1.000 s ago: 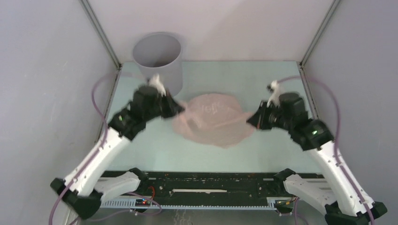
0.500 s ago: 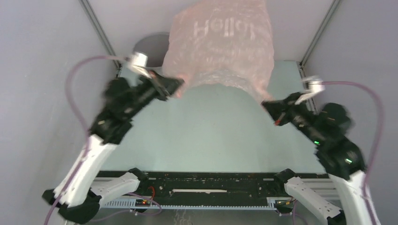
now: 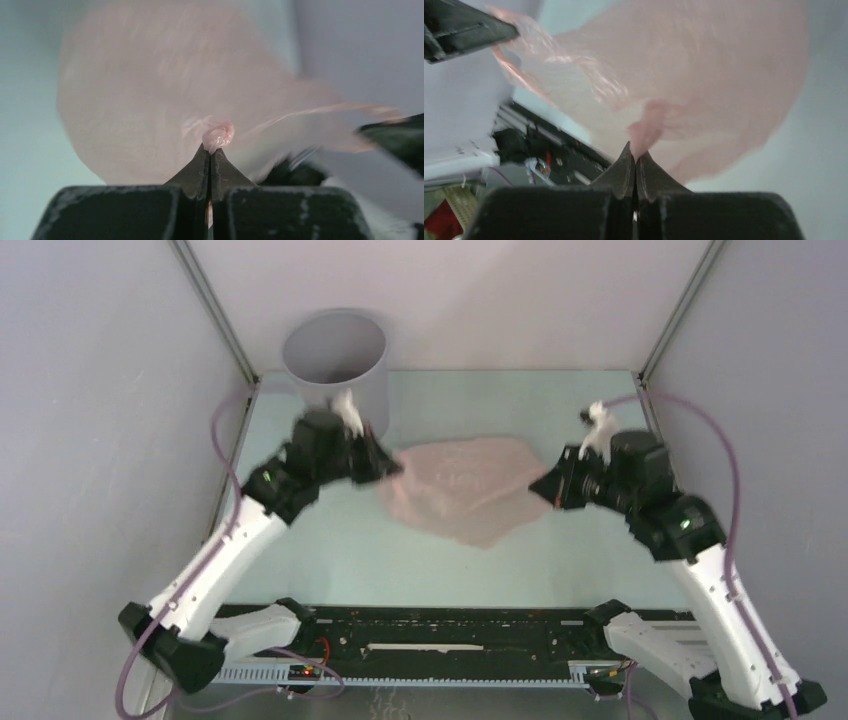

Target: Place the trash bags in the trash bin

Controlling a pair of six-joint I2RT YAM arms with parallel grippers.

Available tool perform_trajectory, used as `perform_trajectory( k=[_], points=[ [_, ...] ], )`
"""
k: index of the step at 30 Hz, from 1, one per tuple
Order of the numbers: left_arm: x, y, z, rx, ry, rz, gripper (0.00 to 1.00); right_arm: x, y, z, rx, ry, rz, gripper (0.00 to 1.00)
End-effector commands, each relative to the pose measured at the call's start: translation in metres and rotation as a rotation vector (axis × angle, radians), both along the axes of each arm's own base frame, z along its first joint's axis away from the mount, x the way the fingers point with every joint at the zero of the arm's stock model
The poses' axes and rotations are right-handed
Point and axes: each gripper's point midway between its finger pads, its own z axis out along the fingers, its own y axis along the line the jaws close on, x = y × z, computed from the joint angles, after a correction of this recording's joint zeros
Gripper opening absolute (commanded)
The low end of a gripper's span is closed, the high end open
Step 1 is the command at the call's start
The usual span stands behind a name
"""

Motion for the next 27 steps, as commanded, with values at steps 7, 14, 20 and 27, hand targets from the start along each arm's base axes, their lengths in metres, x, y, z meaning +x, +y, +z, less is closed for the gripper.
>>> perform_trajectory(
  k=[7, 14, 20, 27],
  points=[
    [-0.003, -0.028, 0.376, -0.383, -0.831, -0.202, 0.00, 0.010, -0.005, 0.256, 0.111, -0.564, 0.018, 0.00],
    [0.035, -0.010, 0.033, -0.025, -0.092, 0.060, 0.00, 0.025, -0.006, 0.049, 0.045, -0.182, -0.087, 0.00],
    [-0.048, -0.018, -0.073, -0.069, 0.159, -0.073, 0.00, -0.028, 0.020, -0.074, 0.106, 0.277, 0.037, 0.00],
    [-0.005, -0.037, 0.064, -0.213, -0.145, -0.057, 0.00, 0.004, 0.024, 0.024, 0.168, -0.022, 0.047, 0.00]
  ],
)
